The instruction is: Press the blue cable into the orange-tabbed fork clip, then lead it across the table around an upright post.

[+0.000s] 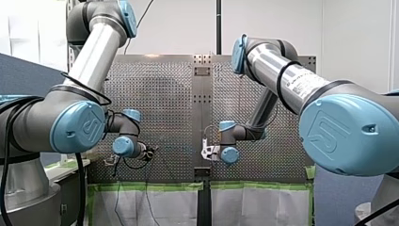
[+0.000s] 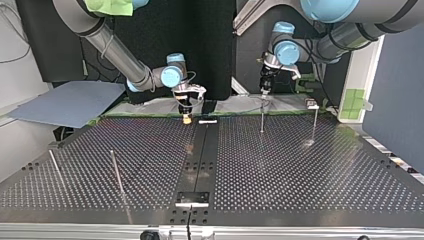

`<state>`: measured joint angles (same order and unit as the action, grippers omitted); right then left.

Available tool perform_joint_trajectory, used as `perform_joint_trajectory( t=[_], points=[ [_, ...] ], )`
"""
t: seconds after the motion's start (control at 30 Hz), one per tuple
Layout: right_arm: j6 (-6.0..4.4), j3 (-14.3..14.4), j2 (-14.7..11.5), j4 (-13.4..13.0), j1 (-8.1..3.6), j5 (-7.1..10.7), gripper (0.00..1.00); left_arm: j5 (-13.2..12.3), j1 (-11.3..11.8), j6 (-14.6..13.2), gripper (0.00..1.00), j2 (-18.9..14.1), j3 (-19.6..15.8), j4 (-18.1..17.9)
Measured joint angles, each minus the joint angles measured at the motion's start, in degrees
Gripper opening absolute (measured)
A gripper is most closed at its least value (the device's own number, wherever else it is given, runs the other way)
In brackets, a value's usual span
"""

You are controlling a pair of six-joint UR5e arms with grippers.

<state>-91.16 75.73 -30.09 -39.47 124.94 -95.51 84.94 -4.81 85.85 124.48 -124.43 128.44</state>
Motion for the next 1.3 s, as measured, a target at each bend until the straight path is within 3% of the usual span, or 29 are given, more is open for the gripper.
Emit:
perform_joint_trajectory(
  t=[0.4,0.8,1.3],
  points=[
    [0.0,-0.15,0.08,0.08,0.0,0.12,0.0,0.05,-1.11,-0.04,1.0,0.0,0.12,0.0],
    [0.0,-0.15,0.22,0.12,0.01,0.15,0.0,0.48,-4.26,2.57,1.0,0.01,0.82,0.0],
    [0.0,-0.16,0.56,0.1,0.04,0.17,0.0,7.69,-8.96,6.88,1.0,0.11,7.07,1.22]
  ],
)
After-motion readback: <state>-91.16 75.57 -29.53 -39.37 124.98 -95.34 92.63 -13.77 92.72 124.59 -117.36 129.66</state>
